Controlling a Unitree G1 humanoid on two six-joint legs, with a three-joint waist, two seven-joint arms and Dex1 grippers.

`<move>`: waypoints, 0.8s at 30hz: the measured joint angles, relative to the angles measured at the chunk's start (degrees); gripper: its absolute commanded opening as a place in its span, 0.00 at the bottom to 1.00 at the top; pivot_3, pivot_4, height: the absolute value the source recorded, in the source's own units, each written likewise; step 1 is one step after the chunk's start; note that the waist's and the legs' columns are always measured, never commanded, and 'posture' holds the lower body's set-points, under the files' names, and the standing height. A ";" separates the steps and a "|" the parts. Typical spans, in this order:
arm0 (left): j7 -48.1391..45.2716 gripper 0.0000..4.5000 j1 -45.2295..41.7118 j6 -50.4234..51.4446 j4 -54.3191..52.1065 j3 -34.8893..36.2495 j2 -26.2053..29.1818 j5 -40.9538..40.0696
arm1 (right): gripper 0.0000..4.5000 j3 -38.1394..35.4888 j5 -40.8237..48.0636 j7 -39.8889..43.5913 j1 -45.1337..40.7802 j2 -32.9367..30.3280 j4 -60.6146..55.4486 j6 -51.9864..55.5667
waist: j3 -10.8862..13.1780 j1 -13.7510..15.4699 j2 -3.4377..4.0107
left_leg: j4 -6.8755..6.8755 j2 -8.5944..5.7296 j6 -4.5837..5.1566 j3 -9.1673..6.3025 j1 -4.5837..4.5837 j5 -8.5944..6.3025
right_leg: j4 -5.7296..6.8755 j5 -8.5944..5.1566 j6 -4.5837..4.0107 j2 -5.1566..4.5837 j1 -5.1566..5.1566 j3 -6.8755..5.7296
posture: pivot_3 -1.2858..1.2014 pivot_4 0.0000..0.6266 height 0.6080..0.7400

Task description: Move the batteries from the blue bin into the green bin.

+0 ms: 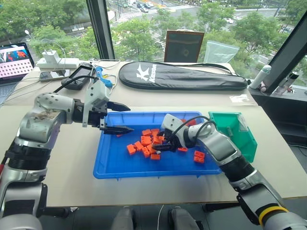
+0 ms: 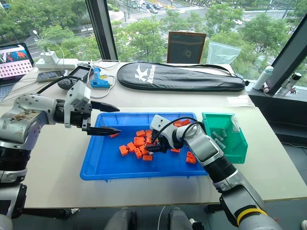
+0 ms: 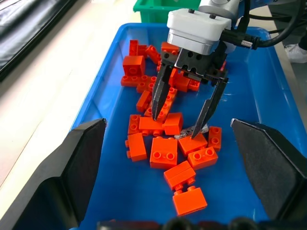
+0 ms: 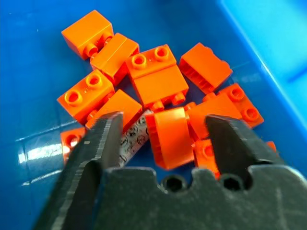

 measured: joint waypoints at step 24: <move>0.06 1.00 -0.03 0.00 -0.02 -0.26 -0.53 0.28 | 0.38 -8.17 4.27 1.96 -0.19 -5.43 -5.93 8.37 | 0.00 -0.12 0.00 | -0.04 0.01 0.00 0.00 0.00 0.00 | 0.02 0.00 0.00 0.01 -0.03 0.01 | 0.52 0.24 0.95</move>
